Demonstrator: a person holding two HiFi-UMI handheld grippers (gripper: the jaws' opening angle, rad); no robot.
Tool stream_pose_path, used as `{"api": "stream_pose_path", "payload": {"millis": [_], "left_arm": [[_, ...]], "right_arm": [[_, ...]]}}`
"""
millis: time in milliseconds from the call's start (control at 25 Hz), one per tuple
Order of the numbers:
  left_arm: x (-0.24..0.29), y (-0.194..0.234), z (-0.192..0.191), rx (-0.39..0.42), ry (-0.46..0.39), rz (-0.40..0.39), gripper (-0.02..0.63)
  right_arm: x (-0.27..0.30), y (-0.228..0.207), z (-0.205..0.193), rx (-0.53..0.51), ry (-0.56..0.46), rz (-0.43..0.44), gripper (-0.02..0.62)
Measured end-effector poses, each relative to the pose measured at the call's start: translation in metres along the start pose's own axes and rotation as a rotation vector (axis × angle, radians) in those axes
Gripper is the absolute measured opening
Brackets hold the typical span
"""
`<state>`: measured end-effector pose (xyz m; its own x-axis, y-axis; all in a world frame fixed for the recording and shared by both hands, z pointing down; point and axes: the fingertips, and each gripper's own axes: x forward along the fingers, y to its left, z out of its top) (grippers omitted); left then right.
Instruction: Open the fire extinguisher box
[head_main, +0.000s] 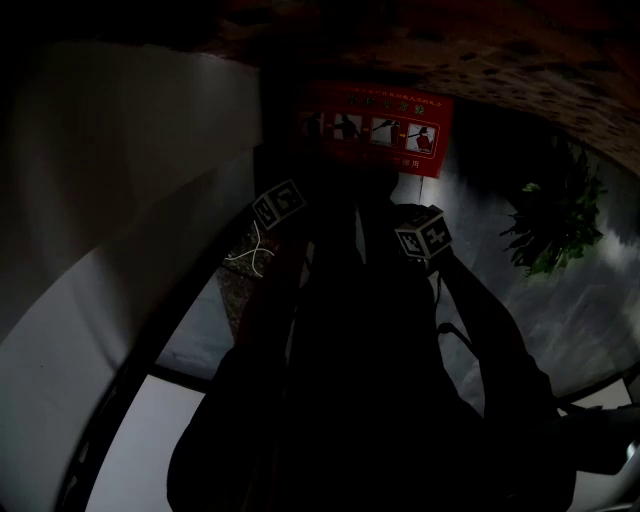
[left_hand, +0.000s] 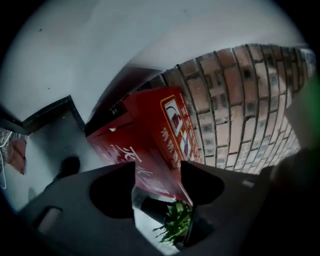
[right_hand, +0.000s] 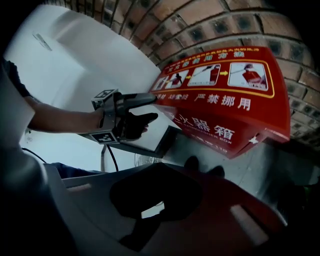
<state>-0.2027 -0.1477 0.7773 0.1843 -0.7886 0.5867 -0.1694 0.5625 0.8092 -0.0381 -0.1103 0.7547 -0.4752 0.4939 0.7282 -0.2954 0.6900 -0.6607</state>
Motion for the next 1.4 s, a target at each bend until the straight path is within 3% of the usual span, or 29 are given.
{"api": "stream_pose_path", "payload": {"millis": [160, 520, 880, 1040, 1120, 1240, 1400], "left_arm": [[0.003, 0.007, 0.012, -0.016, -0.022, -0.029, 0.285], [0.012, -0.001, 0.032, -0.009, -0.043, -0.103, 0.285], [0.008, -0.01, 0.029, 0.046, -0.009, -0.132, 0.284], [0.007, -0.033, 0.028, -0.061, -0.035, -0.244, 0.284], [0.003, -0.029, 0.028, -0.05, -0.041, -0.207, 0.285], [0.001, -0.042, 0.026, -0.112, -0.054, -0.266, 0.285], [-0.005, -0.045, 0.026, -0.14, -0.06, -0.265, 0.285]], "right_arm": [[0.027, -0.016, -0.002, 0.027, 0.015, -0.04, 0.0], [0.052, -0.058, 0.021, 0.021, -0.076, -0.246, -0.002], [0.062, -0.08, 0.027, 0.039, -0.142, -0.3, -0.005], [0.064, -0.083, 0.031, -0.034, -0.11, -0.314, -0.005], [0.065, -0.085, 0.029, -0.08, -0.099, -0.329, -0.005], [0.066, -0.089, 0.032, -0.067, -0.122, -0.342, -0.008], [0.068, -0.092, 0.04, -0.041, -0.157, -0.35, -0.008]]}}
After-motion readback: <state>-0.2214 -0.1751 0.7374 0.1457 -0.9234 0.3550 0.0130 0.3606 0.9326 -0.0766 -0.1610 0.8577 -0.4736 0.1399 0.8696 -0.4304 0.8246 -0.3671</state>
